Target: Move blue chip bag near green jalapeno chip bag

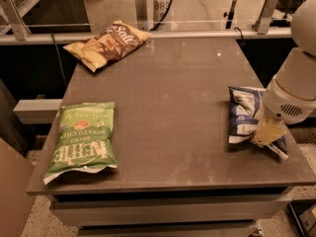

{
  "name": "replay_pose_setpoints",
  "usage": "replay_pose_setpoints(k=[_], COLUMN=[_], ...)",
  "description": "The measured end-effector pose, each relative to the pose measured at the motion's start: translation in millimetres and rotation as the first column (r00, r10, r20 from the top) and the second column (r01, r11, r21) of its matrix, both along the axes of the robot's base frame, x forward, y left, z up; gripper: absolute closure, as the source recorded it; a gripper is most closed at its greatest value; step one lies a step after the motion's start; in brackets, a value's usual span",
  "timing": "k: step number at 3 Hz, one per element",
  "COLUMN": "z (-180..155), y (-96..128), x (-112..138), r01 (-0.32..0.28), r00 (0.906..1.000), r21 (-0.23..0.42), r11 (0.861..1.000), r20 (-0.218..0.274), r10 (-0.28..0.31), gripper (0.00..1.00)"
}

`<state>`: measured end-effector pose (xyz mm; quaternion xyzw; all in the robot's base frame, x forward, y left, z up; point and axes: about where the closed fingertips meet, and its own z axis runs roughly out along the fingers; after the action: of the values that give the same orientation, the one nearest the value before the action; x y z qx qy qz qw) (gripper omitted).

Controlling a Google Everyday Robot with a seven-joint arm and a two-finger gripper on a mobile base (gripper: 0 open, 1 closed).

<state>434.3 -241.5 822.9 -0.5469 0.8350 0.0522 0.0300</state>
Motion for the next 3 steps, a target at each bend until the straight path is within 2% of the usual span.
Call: replay_pose_setpoints(k=[3], z=[2.3], y=[0.2], x=[0.2], r01=[0.000], r00=[1.0000], r21=[0.000], r11=[1.000], r20=[0.001], r10=[0.000], gripper=[1.00])
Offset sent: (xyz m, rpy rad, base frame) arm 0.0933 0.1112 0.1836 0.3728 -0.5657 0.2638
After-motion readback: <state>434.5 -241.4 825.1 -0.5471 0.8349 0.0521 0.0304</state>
